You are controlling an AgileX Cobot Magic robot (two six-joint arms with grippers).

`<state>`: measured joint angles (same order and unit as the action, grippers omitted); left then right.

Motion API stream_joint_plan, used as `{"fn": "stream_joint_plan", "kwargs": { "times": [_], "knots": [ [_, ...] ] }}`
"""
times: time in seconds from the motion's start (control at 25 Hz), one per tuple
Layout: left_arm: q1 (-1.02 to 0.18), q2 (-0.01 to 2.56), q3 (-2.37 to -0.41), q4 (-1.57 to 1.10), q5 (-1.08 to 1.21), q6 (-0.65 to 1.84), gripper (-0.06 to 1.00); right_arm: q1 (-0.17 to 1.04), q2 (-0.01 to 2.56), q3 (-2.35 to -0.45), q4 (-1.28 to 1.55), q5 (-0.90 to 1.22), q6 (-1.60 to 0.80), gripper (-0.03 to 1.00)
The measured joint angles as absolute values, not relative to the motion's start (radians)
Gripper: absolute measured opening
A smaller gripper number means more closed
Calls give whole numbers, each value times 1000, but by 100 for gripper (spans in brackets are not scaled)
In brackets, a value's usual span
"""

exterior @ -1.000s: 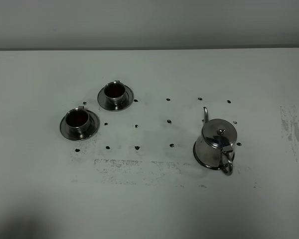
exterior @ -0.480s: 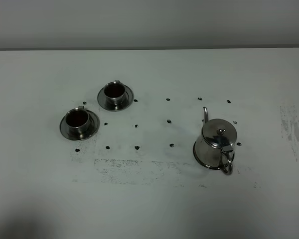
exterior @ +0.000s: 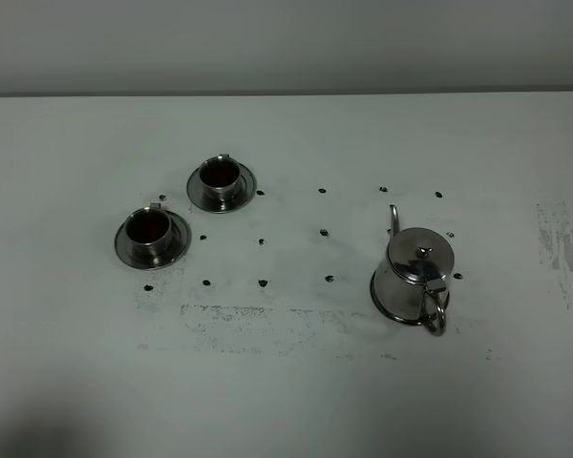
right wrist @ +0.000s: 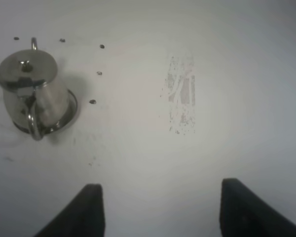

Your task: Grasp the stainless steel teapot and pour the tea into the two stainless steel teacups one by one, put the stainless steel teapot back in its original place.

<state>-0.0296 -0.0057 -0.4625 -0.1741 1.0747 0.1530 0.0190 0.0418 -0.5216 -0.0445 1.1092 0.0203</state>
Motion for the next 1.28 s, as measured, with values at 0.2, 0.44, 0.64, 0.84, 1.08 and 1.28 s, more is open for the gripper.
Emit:
{"fn": "stream_joint_plan", "kwargs": {
  "times": [0.2,0.44,0.64,0.84,1.08,1.28],
  "knots": [
    [-30,-6,-462,-174,1075,153,55,19,42,-522,-45,1110,20,50],
    [-30,-6,-462,-174,1075,153,55,19,42,-522,-45,1110,20,50],
    [-30,-6,-462,-174,1075,153,55,19,42,-522,-45,1110,20,50],
    [-30,-6,-462,-174,1075,153,55,19,42,-522,-45,1110,20,50],
    [-30,-6,-462,-174,1075,153,55,19,42,-522,-45,1111,20,50],
    [-30,-6,-462,-174,1075,153,55,19,42,-522,-45,1111,20,50]
  ]
}}
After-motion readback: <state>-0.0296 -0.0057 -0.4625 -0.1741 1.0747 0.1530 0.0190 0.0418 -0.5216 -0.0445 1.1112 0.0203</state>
